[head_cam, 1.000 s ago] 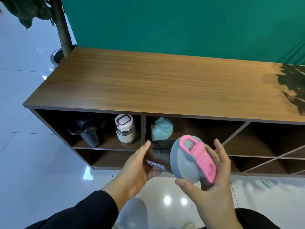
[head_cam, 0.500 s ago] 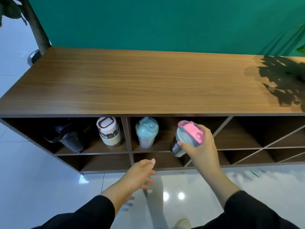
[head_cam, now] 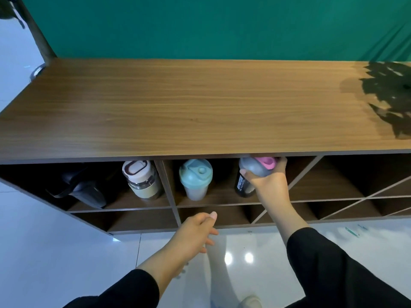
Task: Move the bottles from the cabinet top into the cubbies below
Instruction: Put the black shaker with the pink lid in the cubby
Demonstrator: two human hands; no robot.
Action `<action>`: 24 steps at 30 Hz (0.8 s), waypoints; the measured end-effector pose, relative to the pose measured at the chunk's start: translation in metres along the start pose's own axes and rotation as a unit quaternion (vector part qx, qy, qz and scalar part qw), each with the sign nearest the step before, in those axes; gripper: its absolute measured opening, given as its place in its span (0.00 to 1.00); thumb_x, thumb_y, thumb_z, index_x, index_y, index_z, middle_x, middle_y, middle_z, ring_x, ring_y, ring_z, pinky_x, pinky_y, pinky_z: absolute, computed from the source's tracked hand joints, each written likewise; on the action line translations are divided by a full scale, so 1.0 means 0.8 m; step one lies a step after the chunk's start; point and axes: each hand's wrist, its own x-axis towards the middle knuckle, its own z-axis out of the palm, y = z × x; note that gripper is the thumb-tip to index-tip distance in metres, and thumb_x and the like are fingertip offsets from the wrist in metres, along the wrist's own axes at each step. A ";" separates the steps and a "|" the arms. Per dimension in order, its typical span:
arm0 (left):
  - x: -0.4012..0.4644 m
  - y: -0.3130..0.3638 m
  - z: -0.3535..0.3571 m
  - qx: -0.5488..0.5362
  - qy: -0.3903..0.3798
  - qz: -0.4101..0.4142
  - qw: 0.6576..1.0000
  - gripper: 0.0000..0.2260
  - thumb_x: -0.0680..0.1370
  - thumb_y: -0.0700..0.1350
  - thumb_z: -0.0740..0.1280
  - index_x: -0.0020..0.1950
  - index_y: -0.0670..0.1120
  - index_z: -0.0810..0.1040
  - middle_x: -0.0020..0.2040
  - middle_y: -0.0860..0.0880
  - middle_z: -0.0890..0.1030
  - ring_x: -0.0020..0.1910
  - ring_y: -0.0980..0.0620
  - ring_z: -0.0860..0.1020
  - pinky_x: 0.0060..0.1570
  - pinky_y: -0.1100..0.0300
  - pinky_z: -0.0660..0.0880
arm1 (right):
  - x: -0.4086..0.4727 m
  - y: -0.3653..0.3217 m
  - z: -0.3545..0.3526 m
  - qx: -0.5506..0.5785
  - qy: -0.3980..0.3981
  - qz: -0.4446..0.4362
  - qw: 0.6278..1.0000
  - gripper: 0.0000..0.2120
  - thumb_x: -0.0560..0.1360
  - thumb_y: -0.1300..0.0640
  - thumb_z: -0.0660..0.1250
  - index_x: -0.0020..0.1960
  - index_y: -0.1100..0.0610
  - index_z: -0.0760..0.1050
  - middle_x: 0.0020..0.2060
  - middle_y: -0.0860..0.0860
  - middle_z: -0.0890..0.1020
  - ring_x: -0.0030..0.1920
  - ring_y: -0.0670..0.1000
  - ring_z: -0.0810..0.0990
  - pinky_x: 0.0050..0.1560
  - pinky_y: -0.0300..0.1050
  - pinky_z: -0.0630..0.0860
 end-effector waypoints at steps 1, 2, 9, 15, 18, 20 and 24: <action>0.001 0.004 0.003 -0.004 0.005 0.010 1.000 0.18 0.83 0.58 0.58 0.67 0.51 0.74 0.56 0.51 0.83 0.52 0.52 0.83 0.55 0.54 0.81 | -0.003 0.005 0.001 0.024 -0.007 -0.003 1.000 0.51 0.64 0.49 0.82 0.78 0.54 0.56 0.61 0.57 0.79 0.59 0.57 0.80 0.61 0.57 0.78; 0.000 0.008 0.005 -0.006 0.011 0.023 1.000 0.16 0.83 0.57 0.58 0.66 0.52 0.75 0.56 0.52 0.82 0.53 0.52 0.82 0.56 0.53 0.80 | -0.007 0.008 0.002 0.035 -0.012 -0.005 0.999 0.54 0.63 0.48 0.83 0.78 0.51 0.54 0.64 0.56 0.77 0.63 0.56 0.78 0.64 0.56 0.77; 0.021 0.027 0.033 -0.001 0.018 0.091 0.996 0.22 0.83 0.45 0.60 0.78 0.54 0.63 0.73 0.52 0.73 0.70 0.54 0.72 0.72 0.49 0.69 | -0.014 0.024 0.004 0.047 -0.052 0.016 0.997 0.59 0.57 0.38 0.79 0.79 0.51 0.52 0.69 0.55 0.73 0.67 0.55 0.74 0.68 0.56 0.73; 0.086 0.063 0.069 0.011 -0.005 0.124 0.992 0.33 0.77 0.39 0.58 0.82 0.52 0.52 0.79 0.51 0.63 0.77 0.51 0.63 0.76 0.52 0.60 | -0.009 0.040 0.002 0.066 -0.089 0.013 0.994 0.43 0.71 0.46 0.76 0.78 0.55 0.56 0.64 0.51 0.76 0.65 0.51 0.75 0.63 0.47 0.73; 0.098 0.081 0.080 0.008 -0.004 0.141 0.990 0.28 0.80 0.41 0.58 0.80 0.51 0.58 0.74 0.50 0.71 0.70 0.54 0.70 0.71 0.56 0.65 | -0.014 0.041 0.002 0.082 -0.077 0.001 0.994 0.39 0.75 0.50 0.73 0.78 0.55 0.56 0.65 0.48 0.74 0.65 0.47 0.72 0.62 0.41 0.69; 0.101 0.090 0.081 0.001 0.007 0.143 0.990 0.30 0.80 0.46 0.59 0.81 0.55 0.54 0.75 0.50 0.71 0.72 0.51 0.69 0.72 0.52 0.66 | -0.018 0.039 0.003 0.086 -0.067 -0.001 0.994 0.36 0.77 0.51 0.71 0.78 0.55 0.56 0.63 0.45 0.71 0.63 0.43 0.69 0.60 0.39 0.66; 0.120 0.097 0.070 -0.004 0.028 0.132 0.991 0.31 0.78 0.45 0.61 0.80 0.56 0.57 0.76 0.51 0.69 0.75 0.49 0.67 0.74 0.49 0.65 | -0.020 0.044 0.010 0.075 -0.054 -0.003 0.996 0.38 0.76 0.49 0.71 0.79 0.55 0.55 0.66 0.45 0.70 0.66 0.43 0.68 0.63 0.39 0.65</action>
